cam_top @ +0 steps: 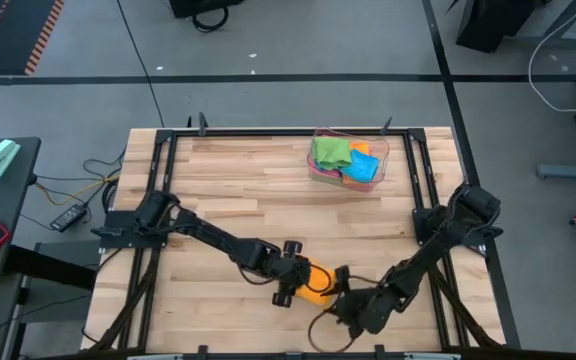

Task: Fold microfiber towels
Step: Stack the yellow towel on top of the blue towel

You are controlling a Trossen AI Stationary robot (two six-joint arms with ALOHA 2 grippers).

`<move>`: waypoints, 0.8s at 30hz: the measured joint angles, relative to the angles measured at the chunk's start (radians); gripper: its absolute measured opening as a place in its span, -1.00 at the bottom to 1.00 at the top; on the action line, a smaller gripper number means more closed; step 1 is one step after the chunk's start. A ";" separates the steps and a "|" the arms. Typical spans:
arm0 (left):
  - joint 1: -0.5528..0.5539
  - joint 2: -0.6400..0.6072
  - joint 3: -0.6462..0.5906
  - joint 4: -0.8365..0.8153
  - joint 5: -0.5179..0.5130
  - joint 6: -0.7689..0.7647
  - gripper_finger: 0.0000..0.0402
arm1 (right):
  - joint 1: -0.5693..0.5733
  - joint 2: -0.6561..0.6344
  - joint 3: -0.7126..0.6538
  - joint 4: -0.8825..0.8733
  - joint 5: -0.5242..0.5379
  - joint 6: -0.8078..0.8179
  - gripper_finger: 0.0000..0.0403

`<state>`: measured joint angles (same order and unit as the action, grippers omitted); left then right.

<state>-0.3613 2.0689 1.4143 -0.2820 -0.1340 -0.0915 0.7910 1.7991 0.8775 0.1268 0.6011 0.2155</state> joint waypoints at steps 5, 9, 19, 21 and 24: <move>0.011 0.015 0.000 -0.030 -0.003 -0.043 0.03 | 0.010 0.092 0.121 -0.102 0.002 -0.077 0.28; 0.011 0.021 0.001 -0.031 -0.003 -0.064 -0.02 | 0.009 0.154 0.147 -0.136 0.068 -0.090 0.52; 0.009 0.055 0.003 -0.024 -0.004 -0.088 -0.07 | 0.010 0.249 0.163 -0.129 0.194 -0.221 0.56; 0.005 0.056 0.003 -0.023 -0.004 -0.079 -0.07 | 0.009 0.232 0.160 -0.188 0.211 -0.233 0.53; 0.004 0.056 0.002 -0.022 -0.004 -0.074 -0.09 | -0.002 0.209 0.160 -0.277 0.215 -0.246 0.45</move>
<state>-0.3573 2.1246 1.4166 -0.3037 -0.1385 -0.1656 0.7892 2.0085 1.0370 -0.1502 0.8159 -0.0308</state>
